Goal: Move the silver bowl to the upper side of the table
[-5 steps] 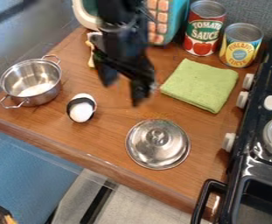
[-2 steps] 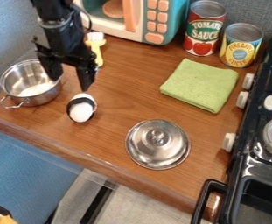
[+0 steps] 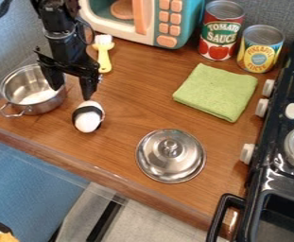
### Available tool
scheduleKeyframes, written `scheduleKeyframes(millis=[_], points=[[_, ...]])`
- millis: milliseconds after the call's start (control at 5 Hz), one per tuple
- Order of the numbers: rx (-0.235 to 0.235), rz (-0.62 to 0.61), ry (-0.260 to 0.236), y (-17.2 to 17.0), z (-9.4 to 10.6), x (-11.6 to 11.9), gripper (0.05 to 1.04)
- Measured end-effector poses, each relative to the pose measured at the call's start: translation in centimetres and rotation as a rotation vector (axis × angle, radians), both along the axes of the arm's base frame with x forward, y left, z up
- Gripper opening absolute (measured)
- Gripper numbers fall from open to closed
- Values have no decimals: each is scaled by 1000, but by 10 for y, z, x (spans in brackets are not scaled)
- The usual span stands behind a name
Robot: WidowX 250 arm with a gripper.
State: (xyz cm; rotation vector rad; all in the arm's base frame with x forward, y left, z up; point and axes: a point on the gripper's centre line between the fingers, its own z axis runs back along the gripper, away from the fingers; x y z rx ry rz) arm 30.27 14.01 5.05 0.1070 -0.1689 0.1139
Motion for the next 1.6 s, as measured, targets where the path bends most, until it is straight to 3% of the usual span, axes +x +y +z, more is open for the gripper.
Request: scheduleKeyframes(millis=[200, 600, 800, 1000, 1200, 1400, 1600], points=[[1, -2, 22, 1, -7, -1, 948], [9, -51, 32, -4, -7, 0, 347], [28, -94, 14, -16, 6, 5, 148], [60, -143, -19, -31, 31, 7, 60], [93, -230, -30, -62, 49, 24, 53], [119, -318, -105, -99, 74, 54, 53], [118, -359, -80, -121, 58, 72, 53]])
